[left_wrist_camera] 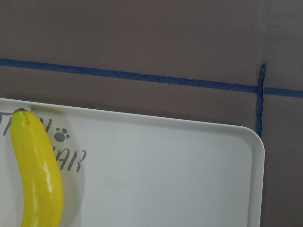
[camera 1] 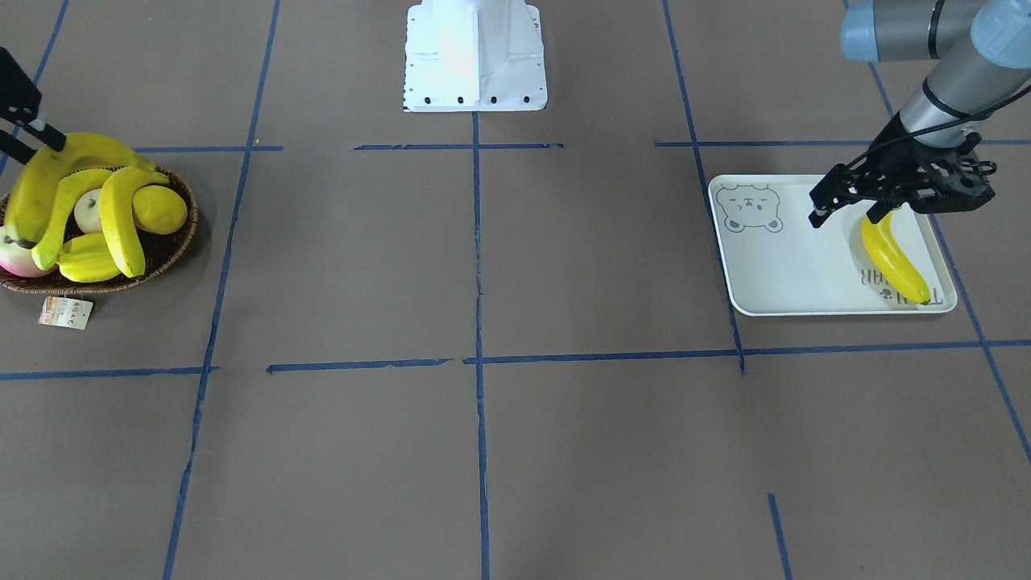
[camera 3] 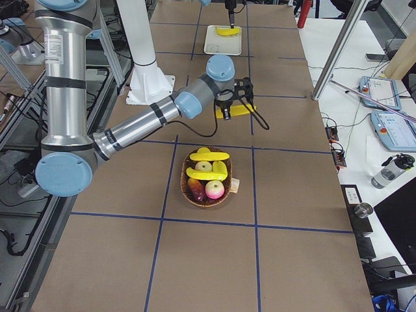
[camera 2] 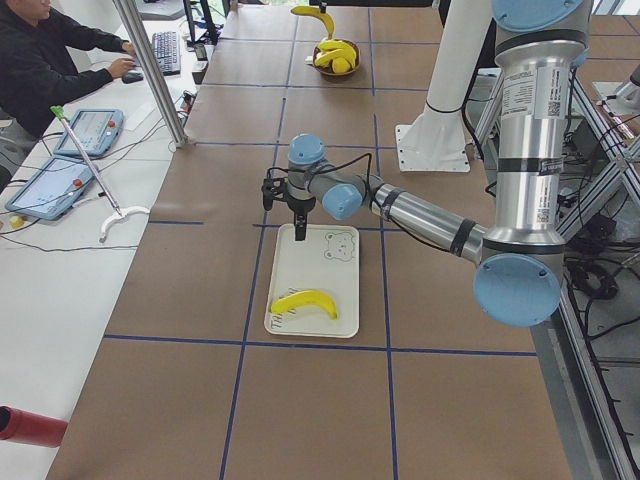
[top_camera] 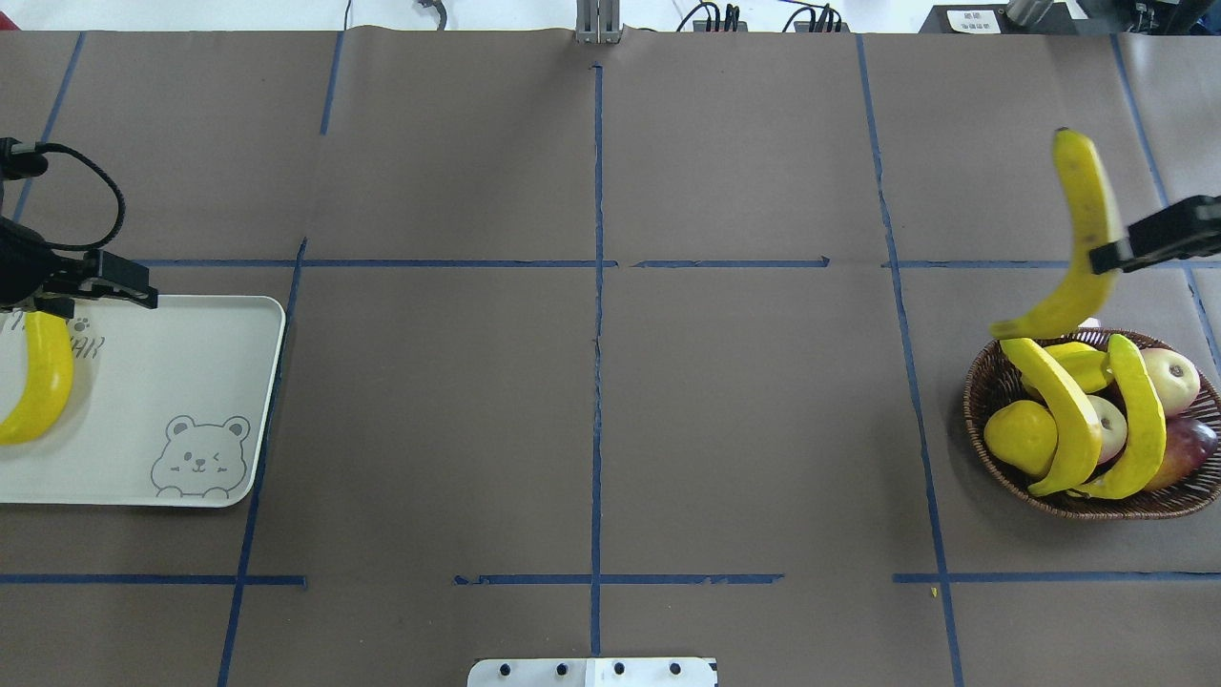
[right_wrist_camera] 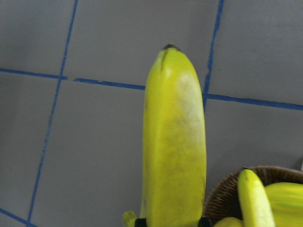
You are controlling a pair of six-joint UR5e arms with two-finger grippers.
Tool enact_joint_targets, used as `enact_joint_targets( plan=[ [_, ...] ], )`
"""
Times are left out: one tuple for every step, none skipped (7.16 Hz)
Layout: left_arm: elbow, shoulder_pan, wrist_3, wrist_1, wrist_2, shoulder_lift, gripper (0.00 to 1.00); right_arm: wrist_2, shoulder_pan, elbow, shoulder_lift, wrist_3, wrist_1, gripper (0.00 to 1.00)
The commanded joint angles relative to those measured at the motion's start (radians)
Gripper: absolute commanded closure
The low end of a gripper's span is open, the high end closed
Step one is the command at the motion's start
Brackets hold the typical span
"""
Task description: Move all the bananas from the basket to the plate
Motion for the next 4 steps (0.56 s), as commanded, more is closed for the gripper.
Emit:
enact_joint_targets(
  plan=[
    [0.011,0.091,-0.26,-0.069,0.001,-0.132,0.01,-0.167,-0.233,0.001,0.2,0.345,0.003,1.0],
    [0.018,0.141,-0.433,-0.171,0.002,-0.189,0.01,-0.267,-0.339,0.001,0.26,0.451,-0.001,1.0],
    [0.043,0.156,-0.582,-0.286,0.004,-0.243,0.01,-0.357,-0.45,-0.001,0.289,0.513,-0.004,1.0],
    [0.09,0.166,-0.698,-0.419,0.005,-0.292,0.01,-0.465,-0.557,-0.002,0.344,0.537,-0.067,1.0]
  ],
)
